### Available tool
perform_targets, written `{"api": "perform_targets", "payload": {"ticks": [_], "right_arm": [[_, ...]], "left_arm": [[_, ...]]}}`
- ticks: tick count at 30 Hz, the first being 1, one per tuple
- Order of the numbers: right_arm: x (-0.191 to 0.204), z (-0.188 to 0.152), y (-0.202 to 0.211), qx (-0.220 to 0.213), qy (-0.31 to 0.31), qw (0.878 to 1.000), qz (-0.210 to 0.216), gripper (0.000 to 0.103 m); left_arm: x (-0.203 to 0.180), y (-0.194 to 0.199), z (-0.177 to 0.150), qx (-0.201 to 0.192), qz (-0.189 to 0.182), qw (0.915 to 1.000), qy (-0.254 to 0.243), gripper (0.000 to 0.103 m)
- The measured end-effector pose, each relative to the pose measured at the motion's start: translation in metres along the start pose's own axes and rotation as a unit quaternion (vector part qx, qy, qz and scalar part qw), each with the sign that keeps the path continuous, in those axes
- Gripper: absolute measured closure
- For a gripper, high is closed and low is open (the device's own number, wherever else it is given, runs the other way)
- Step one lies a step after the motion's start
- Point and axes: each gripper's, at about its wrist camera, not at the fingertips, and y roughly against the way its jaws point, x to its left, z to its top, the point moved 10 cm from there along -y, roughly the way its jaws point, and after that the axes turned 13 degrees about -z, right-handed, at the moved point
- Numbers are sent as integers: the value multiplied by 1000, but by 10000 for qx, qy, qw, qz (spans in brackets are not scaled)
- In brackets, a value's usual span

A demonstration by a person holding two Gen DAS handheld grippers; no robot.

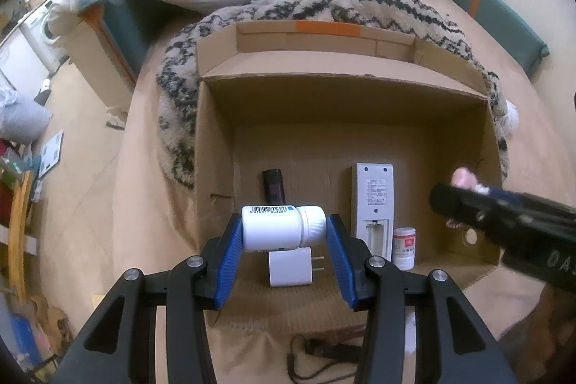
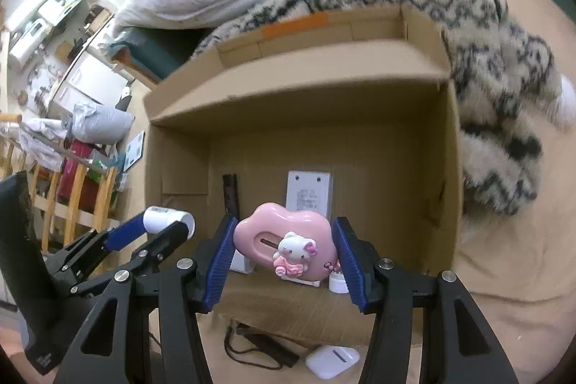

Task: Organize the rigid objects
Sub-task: 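Carry both items into the box and open both tools to release them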

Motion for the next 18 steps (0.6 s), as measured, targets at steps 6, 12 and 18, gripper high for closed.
{"api": "perform_targets", "payload": {"ticks": [6,12,18], "right_arm": [[3,2,-13,12,230,9995,-203,46],[-4,-2,-30,189,298,9985,-417,46],[-15,0,-40,196,282,9970,-693,46]], "left_arm": [[0,-13,-1,62,102,9998,-172,60],[5,-27,-8,186,168,9995,-211,60],[11,-38,-11,301,260,9991,-176,60]]}}
